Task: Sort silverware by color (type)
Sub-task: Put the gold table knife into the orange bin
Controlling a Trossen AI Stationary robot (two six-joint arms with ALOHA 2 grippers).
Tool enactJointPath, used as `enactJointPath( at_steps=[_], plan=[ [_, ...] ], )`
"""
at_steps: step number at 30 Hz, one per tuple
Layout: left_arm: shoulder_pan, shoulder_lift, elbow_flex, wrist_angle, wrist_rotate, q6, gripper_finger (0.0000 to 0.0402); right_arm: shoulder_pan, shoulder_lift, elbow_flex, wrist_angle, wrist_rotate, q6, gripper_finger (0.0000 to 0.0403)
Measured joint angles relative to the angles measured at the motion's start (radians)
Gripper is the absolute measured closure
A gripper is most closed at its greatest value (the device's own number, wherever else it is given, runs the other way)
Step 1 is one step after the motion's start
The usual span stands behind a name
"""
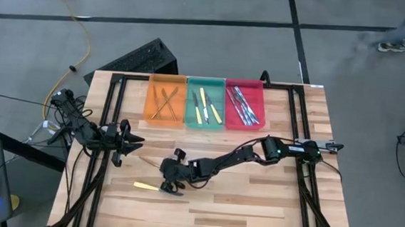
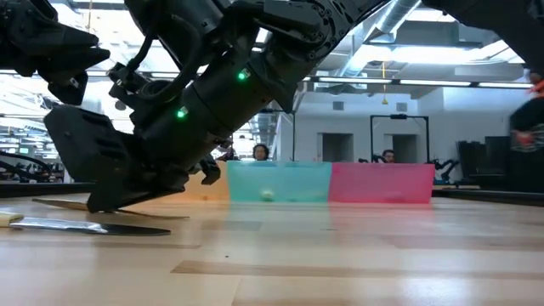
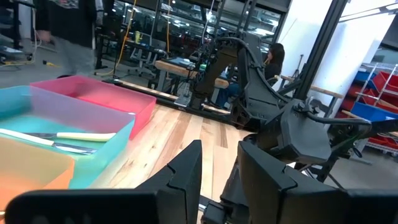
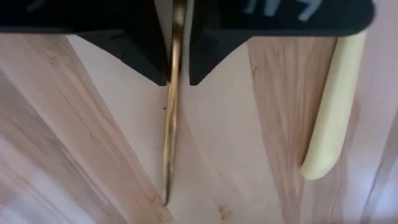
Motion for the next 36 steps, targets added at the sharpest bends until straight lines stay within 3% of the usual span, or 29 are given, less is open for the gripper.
enactJointPath(
  at_steps=[10,16,21,28,36],
  plan=[
    [0.0,0.0,0.0,0.0,0.0,0.0,0.0312,0.026,-0.01,-0.001,-0.013,0.1,-0.16,0.0214],
    [0.0,0.0,0.0,0.0,0.0,0.0,0.0312,0.007,-0.011,-0.001,-0.008,0.092,-0.157,0.0196],
    [0.0,0.0,0.0,0.0,0.0,0.0,0.0312,-0.01,-0.002,0.0,0.009,0.018,-0.124,0.0205],
    [0.0,0.0,0.0,0.0,0.0,0.0,0.0312,-0.01,0.007,0.002,-0.003,0.025,-0.095,0.0224],
    [0.0,0.0,0.0,0.0,0.0,0.0,0.0312,-0.01,0.009,0.002,-0.016,0.02,-0.083,0.0326]
  ],
)
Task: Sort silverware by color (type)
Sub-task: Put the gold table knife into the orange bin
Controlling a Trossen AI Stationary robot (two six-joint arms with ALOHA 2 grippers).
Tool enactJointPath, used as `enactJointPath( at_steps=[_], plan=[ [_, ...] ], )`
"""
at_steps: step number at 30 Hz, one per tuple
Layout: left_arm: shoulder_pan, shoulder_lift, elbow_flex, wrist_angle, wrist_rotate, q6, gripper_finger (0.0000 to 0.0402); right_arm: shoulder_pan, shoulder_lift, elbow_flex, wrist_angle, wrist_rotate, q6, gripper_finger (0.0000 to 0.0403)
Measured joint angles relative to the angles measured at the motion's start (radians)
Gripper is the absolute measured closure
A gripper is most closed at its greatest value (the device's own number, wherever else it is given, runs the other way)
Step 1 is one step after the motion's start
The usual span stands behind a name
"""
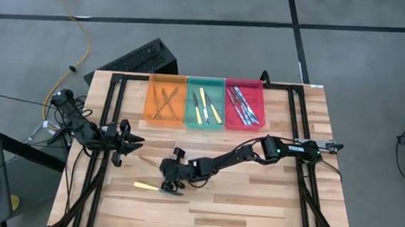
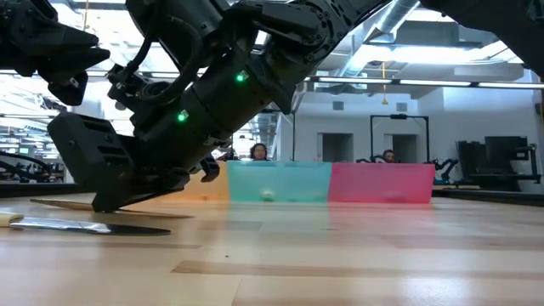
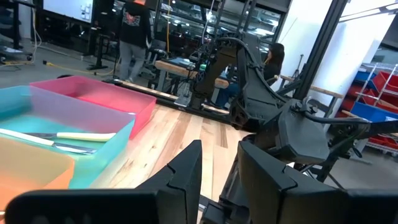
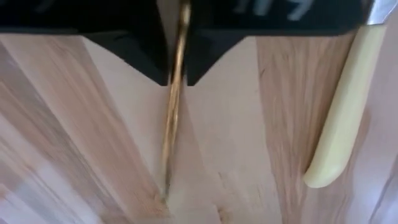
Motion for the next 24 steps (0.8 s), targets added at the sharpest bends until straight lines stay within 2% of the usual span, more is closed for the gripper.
enactJointPath(
  at_steps=[3,5,24],
  plan=[
    [0.0,0.0,0.0,0.0,0.0,0.0,0.0312,-0.002,0.0,0.001,-0.012,-0.001,0.014,0.0375],
    [0.0,0.0,0.0,0.0,0.0,0.0,0.0312,-0.002,0.0,0.001,-0.013,0.0,0.015,0.0389],
    [0.0,0.0,0.0,0.0,0.0,0.0,0.0312,-0.033,-0.06,-0.005,-0.02,0.041,0.005,0.0394]
  ],
)
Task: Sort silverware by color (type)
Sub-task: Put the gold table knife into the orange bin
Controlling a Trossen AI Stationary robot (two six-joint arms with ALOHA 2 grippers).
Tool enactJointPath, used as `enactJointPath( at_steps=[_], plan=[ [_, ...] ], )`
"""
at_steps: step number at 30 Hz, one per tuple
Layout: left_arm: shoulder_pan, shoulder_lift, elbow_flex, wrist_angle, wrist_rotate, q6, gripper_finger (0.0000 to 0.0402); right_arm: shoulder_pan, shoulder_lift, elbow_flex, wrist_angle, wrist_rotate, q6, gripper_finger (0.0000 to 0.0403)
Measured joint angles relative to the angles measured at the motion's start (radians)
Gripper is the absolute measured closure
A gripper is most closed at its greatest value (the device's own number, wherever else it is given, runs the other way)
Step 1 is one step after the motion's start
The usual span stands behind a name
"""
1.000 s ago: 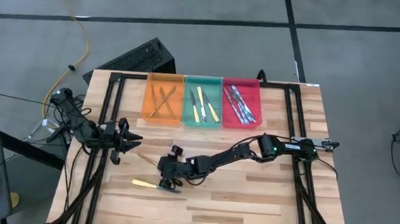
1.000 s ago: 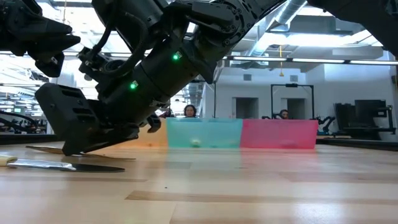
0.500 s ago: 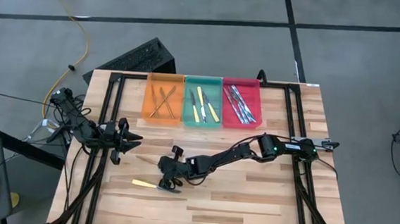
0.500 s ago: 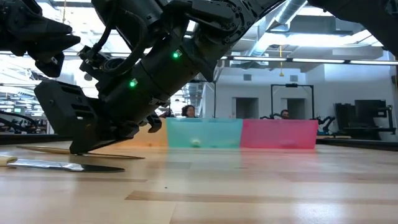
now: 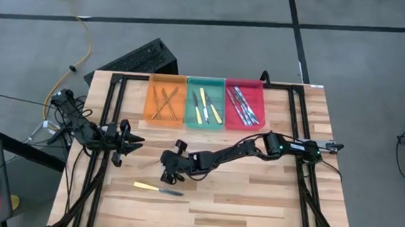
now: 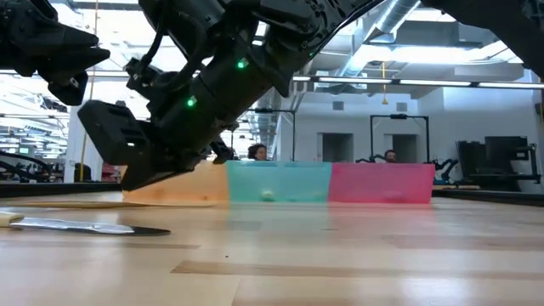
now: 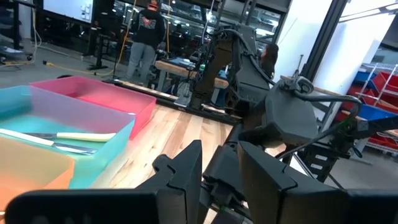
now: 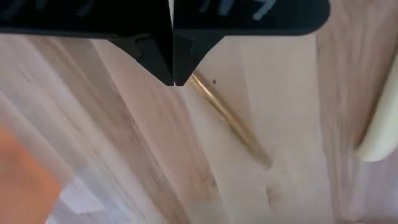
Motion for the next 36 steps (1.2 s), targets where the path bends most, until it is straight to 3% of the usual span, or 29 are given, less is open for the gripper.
enactJointPath(
  at_steps=[7,11,17,25,36],
  plan=[
    [0.0,0.0,0.0,0.0,0.0,0.0,0.0312,-0.005,0.0,0.001,0.017,-0.121,-0.155,0.0366],
    [0.0,0.0,0.0,0.0,0.0,0.0,0.0312,0.0,0.0,0.022,0.032,-0.148,-0.32,0.0333],
    [0.0,0.0,0.0,0.0,0.0,0.0,0.0312,0.016,-0.005,0.117,0.037,-0.179,-0.381,0.0264],
    [0.0,0.0,0.0,0.0,0.0,0.0,0.0312,-0.004,-0.003,0.133,-0.022,-0.053,-0.09,0.0194],
    [0.0,0.0,0.0,0.0,0.0,0.0,0.0312,0.003,0.074,0.132,-0.107,-0.042,-0.011,0.0201]
  ],
)
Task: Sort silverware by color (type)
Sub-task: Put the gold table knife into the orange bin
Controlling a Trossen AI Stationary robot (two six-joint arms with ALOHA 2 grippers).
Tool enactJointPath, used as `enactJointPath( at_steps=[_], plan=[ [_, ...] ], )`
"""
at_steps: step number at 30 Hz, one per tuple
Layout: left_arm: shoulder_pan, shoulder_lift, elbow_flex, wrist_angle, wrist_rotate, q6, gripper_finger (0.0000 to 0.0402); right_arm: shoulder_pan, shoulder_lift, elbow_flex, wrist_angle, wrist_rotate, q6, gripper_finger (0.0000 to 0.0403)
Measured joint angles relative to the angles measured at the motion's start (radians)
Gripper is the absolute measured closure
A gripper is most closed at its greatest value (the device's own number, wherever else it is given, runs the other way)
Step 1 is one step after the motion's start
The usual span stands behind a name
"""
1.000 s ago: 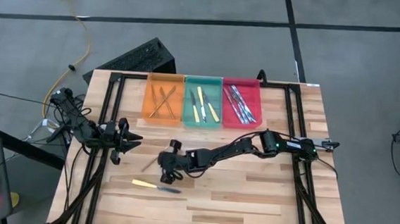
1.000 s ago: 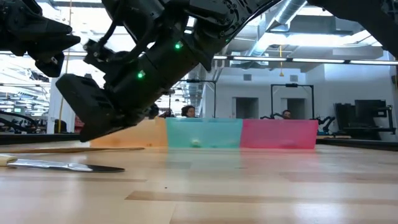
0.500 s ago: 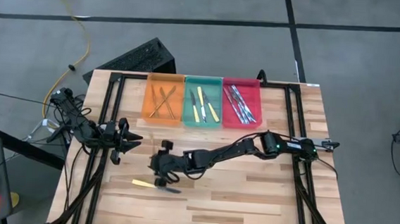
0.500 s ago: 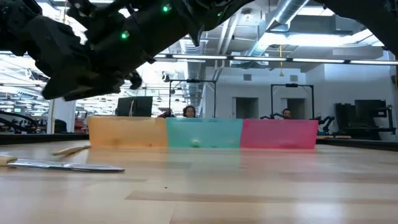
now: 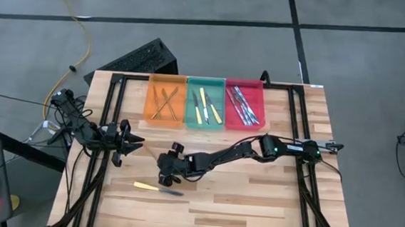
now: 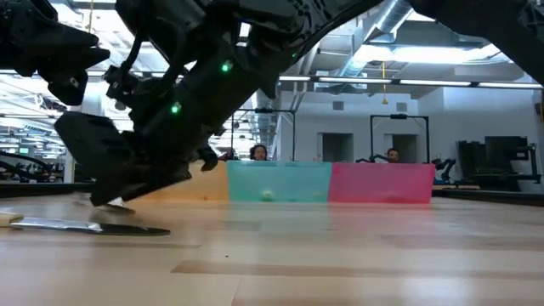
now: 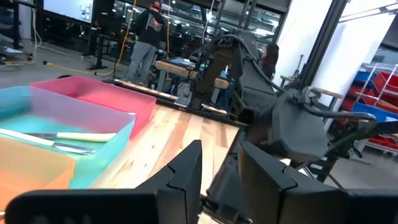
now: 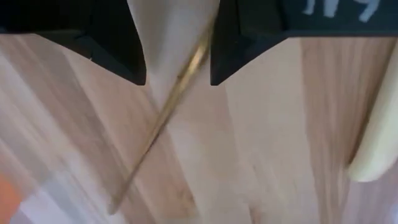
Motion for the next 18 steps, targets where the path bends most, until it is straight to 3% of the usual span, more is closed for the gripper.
enactJointPath(
  at_steps=[9,18],
  plan=[
    [0.0,0.0,0.0,0.0,0.001,0.0,0.0312,-0.007,0.036,0.008,-0.058,0.029,0.127,0.0225],
    [0.0,0.0,0.0,0.0,0.0,0.0,0.0312,-0.018,0.036,0.005,-0.085,0.014,0.151,0.0349]
  ],
)
